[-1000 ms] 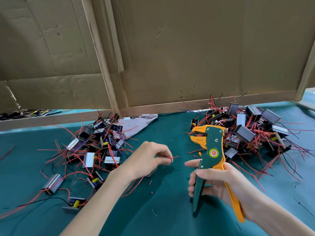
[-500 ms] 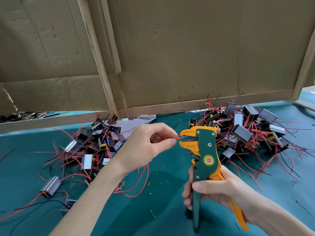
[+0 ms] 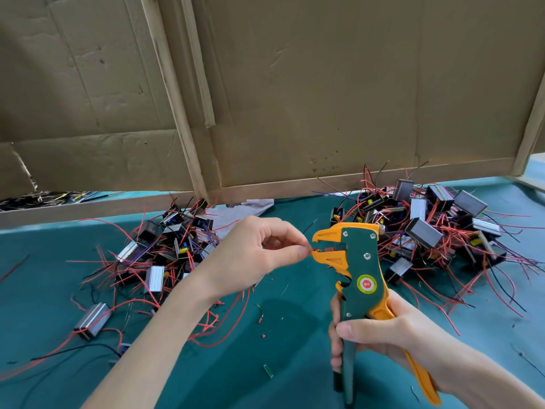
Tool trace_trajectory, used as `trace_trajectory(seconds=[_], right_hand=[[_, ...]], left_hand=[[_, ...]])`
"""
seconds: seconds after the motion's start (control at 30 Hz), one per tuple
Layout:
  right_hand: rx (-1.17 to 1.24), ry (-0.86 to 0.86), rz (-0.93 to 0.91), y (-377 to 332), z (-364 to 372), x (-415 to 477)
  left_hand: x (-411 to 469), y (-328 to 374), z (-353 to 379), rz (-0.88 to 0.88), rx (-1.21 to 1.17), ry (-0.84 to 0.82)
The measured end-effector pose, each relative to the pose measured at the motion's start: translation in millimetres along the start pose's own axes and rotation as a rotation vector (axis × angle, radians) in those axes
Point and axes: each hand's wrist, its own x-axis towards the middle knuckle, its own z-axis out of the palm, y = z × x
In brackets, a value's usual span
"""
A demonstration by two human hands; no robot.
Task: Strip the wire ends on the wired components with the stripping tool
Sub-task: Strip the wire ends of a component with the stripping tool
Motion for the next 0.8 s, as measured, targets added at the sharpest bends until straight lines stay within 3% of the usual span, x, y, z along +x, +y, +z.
trace_trajectory(seconds=[0.2,0.4,0.5,0.63,0.8], right_hand=[[-0.100,0.041,-0.004,2.4,2.1,-2.2],[-0.076,0.257,-0.013,16.3,15.2,3.1],[0.044,0.247,0.054,15.4,15.2,5.1],[0.279,0.193,0.091,9.0,11.0,8.6],[0.426,0.237,0.134,9.8,5.2,12.7]], left_hand=[[0.1,0.0,-2.2,-0.026,0.018,-0.014],[0.1,-8.4,0.3,-0.054,0.138,0.002],[3.7,-13.5,4.7,-0.075,0.239,0.017],[17.9,-11.1,-1.9,-0.035,0.304,0.198],[67.7,22.4,9.3,0.158,0.098,0.501]])
